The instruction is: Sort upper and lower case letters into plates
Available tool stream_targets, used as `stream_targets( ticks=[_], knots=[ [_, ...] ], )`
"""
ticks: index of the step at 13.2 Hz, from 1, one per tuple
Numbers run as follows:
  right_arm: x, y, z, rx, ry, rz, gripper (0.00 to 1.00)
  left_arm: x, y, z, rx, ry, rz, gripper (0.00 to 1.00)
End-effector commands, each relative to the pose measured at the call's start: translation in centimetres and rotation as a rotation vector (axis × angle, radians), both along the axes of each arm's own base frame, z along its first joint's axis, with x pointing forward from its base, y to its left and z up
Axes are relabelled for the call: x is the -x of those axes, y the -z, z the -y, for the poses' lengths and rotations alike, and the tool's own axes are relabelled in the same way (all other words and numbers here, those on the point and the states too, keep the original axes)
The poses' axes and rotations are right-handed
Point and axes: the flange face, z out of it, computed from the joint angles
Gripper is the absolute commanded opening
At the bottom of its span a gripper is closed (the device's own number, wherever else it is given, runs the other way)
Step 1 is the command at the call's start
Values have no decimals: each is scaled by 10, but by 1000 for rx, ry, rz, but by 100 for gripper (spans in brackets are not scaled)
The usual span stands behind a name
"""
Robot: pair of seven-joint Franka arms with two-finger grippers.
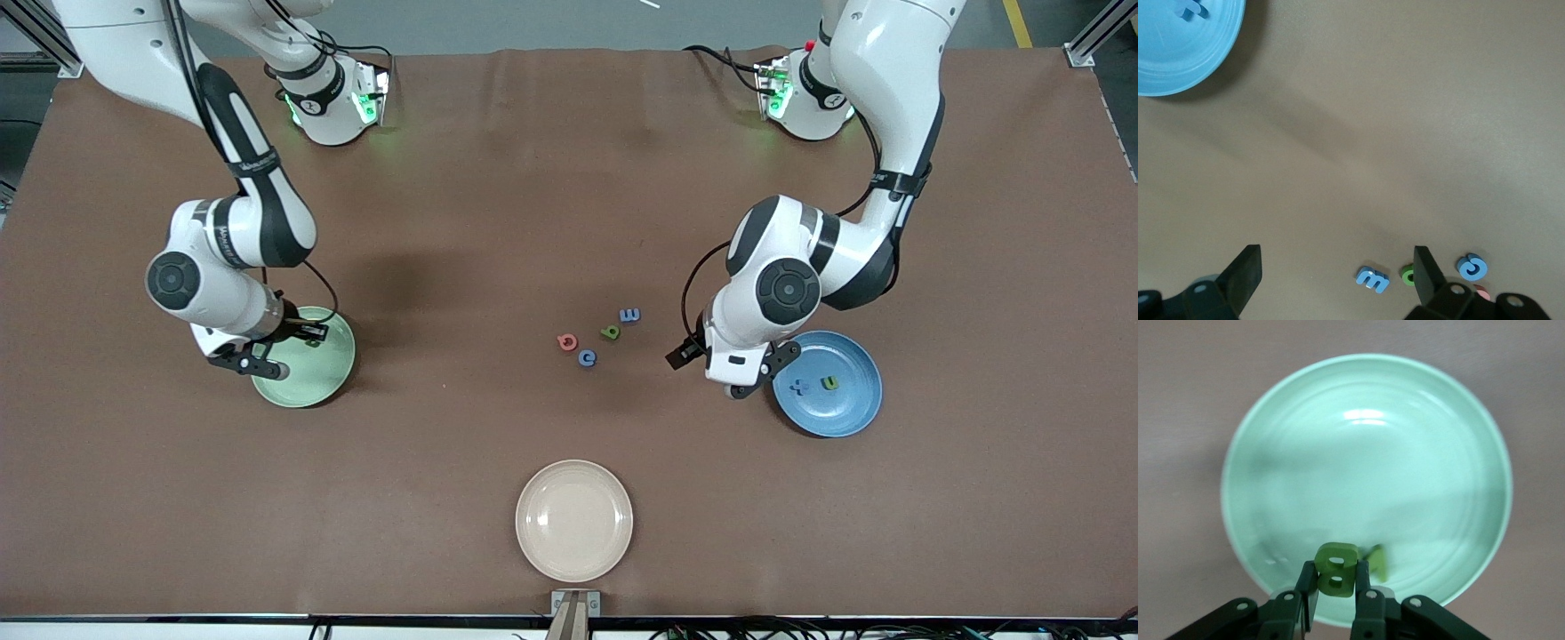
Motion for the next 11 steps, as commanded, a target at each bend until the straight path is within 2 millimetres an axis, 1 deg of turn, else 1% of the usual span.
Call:
stream_targets(
  ticks=[1, 3, 5, 6, 7, 8, 9, 10, 11],
  knots=[
    [10, 15, 37, -16, -49, 1, 0, 2, 1, 6, -11, -3, 13, 100],
    [9, 24, 53, -19, -67, 7, 1, 5, 7, 10, -15, -22, 1, 100],
    [6, 34, 57, -16, -68, 21, 3, 11, 12, 17, -37, -114, -17, 100],
    [2, 35, 56, -17, -69, 24, 20, 14, 15, 18, -47, -153, -26, 100],
    [-3, 33, 54, -16, -70, 27, 72, 20, 22, 18, -64, -191, -43, 100],
    [-8, 29, 51, -15, -69, 34, 100, 29, 28, 23, -82, -246, -56, 100],
    [-15, 22, 41, -17, -74, 51, 100, 40, 36, 29, -103, -336, -58, 100],
    [-16, 19, 26, -18, -47, 36, 100, 47, 40, 37, -103, -411, -37, 100],
    [-20, 12, 3, -13, -5, 17, 100, 55, 48, 46, -109, -444, -34, 100]
  ],
)
